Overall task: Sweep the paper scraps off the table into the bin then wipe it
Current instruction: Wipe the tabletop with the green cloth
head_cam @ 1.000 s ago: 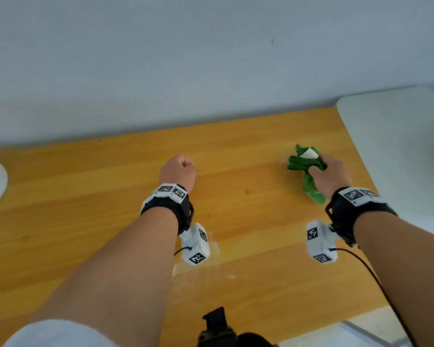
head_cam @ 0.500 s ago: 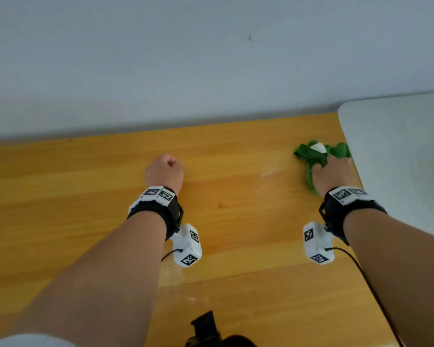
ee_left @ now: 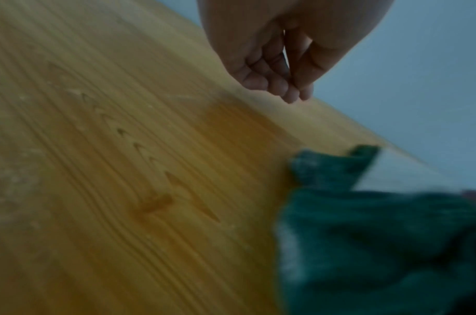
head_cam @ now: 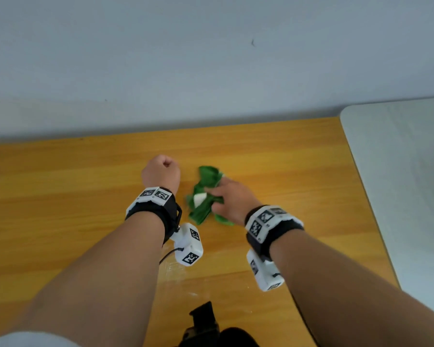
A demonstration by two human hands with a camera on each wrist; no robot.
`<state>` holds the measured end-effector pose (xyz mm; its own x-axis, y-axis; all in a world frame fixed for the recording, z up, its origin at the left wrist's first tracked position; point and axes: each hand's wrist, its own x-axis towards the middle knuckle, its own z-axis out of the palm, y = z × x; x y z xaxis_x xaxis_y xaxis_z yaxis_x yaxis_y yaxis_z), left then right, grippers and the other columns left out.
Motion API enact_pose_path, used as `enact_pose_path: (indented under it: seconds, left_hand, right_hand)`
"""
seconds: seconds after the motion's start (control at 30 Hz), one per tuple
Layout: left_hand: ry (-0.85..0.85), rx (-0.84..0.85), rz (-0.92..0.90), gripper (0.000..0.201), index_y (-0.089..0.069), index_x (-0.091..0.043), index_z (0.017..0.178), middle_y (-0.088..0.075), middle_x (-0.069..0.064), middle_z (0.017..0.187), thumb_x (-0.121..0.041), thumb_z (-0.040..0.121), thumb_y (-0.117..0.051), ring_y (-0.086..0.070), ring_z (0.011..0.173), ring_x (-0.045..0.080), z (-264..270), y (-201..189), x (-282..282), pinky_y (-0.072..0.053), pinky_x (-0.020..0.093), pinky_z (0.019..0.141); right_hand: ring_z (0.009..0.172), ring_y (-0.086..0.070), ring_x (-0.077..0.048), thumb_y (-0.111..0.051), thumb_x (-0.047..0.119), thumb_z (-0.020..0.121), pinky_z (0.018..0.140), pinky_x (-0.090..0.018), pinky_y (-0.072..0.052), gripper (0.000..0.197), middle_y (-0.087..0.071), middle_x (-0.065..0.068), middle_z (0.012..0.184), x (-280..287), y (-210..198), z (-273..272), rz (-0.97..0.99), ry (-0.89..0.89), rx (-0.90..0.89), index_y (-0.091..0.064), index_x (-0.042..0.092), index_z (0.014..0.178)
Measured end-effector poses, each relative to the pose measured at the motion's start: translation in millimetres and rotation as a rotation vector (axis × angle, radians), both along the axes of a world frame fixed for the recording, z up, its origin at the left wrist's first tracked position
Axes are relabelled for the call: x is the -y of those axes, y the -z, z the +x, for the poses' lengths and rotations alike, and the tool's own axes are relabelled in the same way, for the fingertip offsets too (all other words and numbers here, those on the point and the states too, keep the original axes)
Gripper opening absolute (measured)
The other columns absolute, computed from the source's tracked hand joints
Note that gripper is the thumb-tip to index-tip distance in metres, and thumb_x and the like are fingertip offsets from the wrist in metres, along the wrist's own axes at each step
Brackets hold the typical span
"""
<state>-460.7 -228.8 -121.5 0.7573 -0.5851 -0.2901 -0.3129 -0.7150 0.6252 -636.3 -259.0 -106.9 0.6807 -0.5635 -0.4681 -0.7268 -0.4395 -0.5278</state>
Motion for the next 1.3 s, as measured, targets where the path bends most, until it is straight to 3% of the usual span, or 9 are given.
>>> enact_pose_path:
  seconds: [0.1, 0.27, 0.37, 0.5, 0.6, 0.7, 1.07, 1.2, 1.3]
  left_hand:
    - [-0.017, 0.009, -0.007, 0.021, -0.071, -0.016, 0.096, -0.067, -0.001, 0.088, -0.018, 0.094, -0.05, -0.055, 0.068, 0.017, 11.9, -7.3, -8.3, -0.037, 0.024, 0.05]
    - [-0.064, -0.011, -0.001, 0.019, -0.069, -0.015, 0.099, -0.067, 0.003, 0.087, -0.02, 0.095, -0.051, -0.053, 0.06, 0.015, 25.8, -5.1, -15.1, -0.037, 0.023, 0.048]
    - [-0.08, -0.008, 0.015, 0.017, -0.068, -0.015, 0.097, -0.061, -0.003, 0.077, -0.021, 0.096, -0.052, -0.05, 0.058, 0.01, 24.5, -1.5, -17.6, -0.039, 0.022, 0.049]
    - [-0.072, -0.013, 0.039, 0.019, -0.069, -0.015, 0.092, -0.06, -0.005, 0.073, -0.02, 0.095, -0.051, -0.059, 0.068, 0.022, 28.1, 3.1, -18.7, -0.046, 0.029, 0.057]
    - [-0.086, 0.0, 0.041, 0.018, -0.069, -0.017, 0.092, -0.062, -0.004, 0.077, -0.019, 0.094, -0.052, -0.054, 0.061, 0.013, 35.0, 6.1, -18.9, -0.041, 0.024, 0.05]
    - [-0.101, 0.009, 0.047, 0.017, -0.069, -0.016, 0.091, -0.057, -0.009, 0.072, -0.019, 0.095, -0.053, -0.049, 0.058, 0.006, 38.5, 6.4, -21.1, -0.035, 0.023, 0.047]
    - [-0.09, -0.018, 0.032, 0.019, -0.07, -0.015, 0.096, -0.067, 0.002, 0.087, -0.019, 0.095, -0.051, -0.056, 0.07, 0.02, 35.6, -7.1, -29.7, -0.04, 0.027, 0.053]
    - [-0.016, -0.043, 0.014, 0.019, -0.071, -0.016, 0.094, -0.066, 0.0, 0.087, -0.018, 0.094, -0.052, -0.055, 0.069, 0.018, 24.4, -15.7, -22.8, -0.039, 0.026, 0.057]
    - [0.002, -0.044, -0.011, 0.019, -0.071, -0.015, 0.093, -0.067, 0.002, 0.086, -0.018, 0.092, -0.053, -0.056, 0.07, 0.021, 15.8, -19.4, -11.7, -0.041, 0.027, 0.062]
  right_hand:
    - [0.087, -0.053, -0.022, -0.055, 0.023, 0.093, 0.075, -0.036, -0.048, 0.036, -0.052, -0.002, 0.103, -9.9, -4.0, 9.0, 0.04, 0.026, 0.063, -0.063, 0.02, 0.129]
    - [0.077, -0.051, -0.019, -0.057, 0.023, 0.092, 0.066, -0.025, -0.037, 0.038, -0.054, -0.002, 0.099, 45.2, -10.0, -29.8, -0.128, 0.569, 0.161, -0.061, 0.017, 0.129]
    - [0.09, -0.061, -0.03, -0.053, 0.022, 0.09, 0.078, -0.034, -0.049, 0.036, -0.064, -0.016, 0.113, 84.3, -4.8, -64.4, -0.282, 0.821, 0.087, -0.064, 0.014, 0.123]
    - [0.121, -0.046, -0.041, -0.046, 0.031, 0.094, 0.102, -0.046, -0.041, 0.039, -0.043, -0.027, 0.133, 109.4, 12.8, -85.5, -0.297, 0.987, -0.226, -0.052, 0.004, 0.121]
    - [0.125, -0.044, -0.043, -0.047, 0.041, 0.095, 0.105, -0.046, -0.039, 0.056, -0.037, -0.028, 0.14, 121.4, 15.4, -74.4, -0.253, 0.862, -0.373, -0.043, 0.0, 0.134]
    - [0.132, -0.039, -0.039, -0.046, 0.034, 0.096, 0.11, -0.042, -0.034, 0.06, -0.033, -0.024, 0.148, 113.9, 18.4, -51.1, -0.297, 0.603, -0.291, -0.032, 0.006, 0.148]
    - [0.124, -0.041, -0.022, -0.052, 0.027, 0.092, 0.1, -0.035, -0.042, 0.054, -0.045, 0.0, 0.135, -3.6, 6.7, 16.6, -0.061, -0.051, -0.027, -0.043, 0.03, 0.145]
    - [0.102, -0.057, -0.022, -0.06, 0.021, 0.09, 0.085, -0.036, -0.052, 0.04, -0.055, -0.001, 0.124, -14.7, -0.1, 12.4, 0.15, -0.002, 0.031, -0.062, 0.026, 0.129]
    - [0.092, -0.054, -0.021, -0.061, 0.023, 0.091, 0.073, -0.029, -0.044, 0.041, -0.052, 0.0, 0.108, 8.7, -10.5, -18.6, 0.076, 0.2, 0.063, -0.06, 0.023, 0.132]
